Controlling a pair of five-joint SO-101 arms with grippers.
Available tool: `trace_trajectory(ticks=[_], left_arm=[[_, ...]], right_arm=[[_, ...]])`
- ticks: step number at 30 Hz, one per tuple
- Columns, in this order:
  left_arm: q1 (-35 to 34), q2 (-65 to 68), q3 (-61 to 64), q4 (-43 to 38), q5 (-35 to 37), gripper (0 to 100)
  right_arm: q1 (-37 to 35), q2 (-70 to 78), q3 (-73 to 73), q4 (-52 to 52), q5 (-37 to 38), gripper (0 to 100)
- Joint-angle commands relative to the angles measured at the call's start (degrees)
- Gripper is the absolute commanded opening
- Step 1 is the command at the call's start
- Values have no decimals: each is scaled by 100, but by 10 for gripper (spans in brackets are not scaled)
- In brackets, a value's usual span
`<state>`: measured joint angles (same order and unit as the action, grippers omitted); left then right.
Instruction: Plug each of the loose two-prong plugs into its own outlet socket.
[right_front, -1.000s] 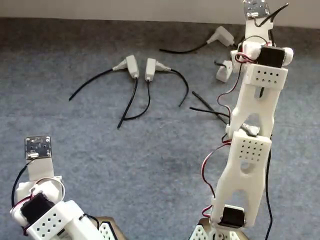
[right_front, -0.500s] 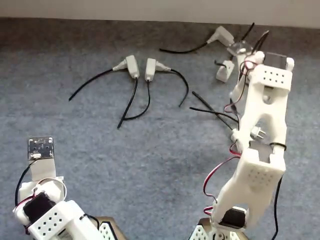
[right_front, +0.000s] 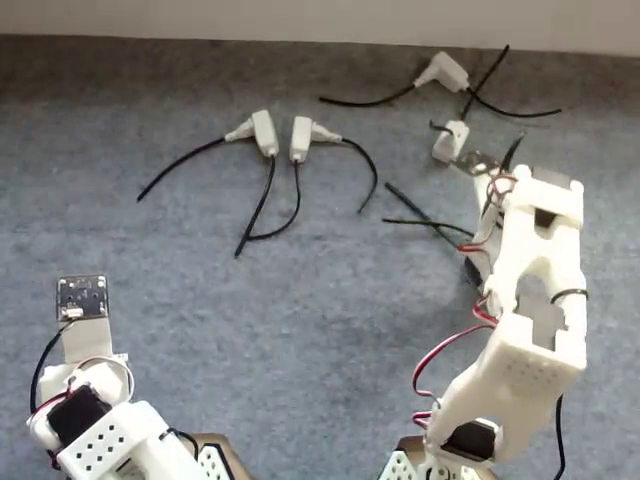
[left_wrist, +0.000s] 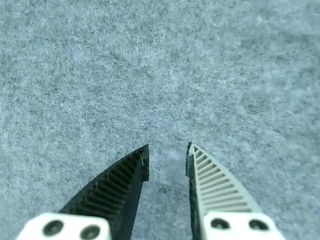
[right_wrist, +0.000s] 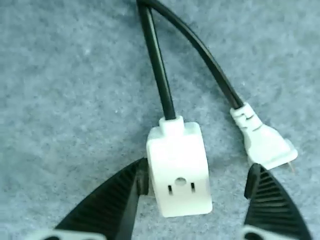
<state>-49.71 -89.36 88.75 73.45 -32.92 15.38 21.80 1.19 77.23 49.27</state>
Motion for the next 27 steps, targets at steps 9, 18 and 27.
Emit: trace_trajectory(ticks=[9,18,27], left_arm=[[127,4,-40,-158,396,130],[127,4,-13,-237,396,130],[136,4,22,-246,396,130]], right_arm=[[110,-259,409,-532,70,48],[-242,-259,-1895,1288,-1213,35],[-1587,-295,-3345,2396,-4018,35]])
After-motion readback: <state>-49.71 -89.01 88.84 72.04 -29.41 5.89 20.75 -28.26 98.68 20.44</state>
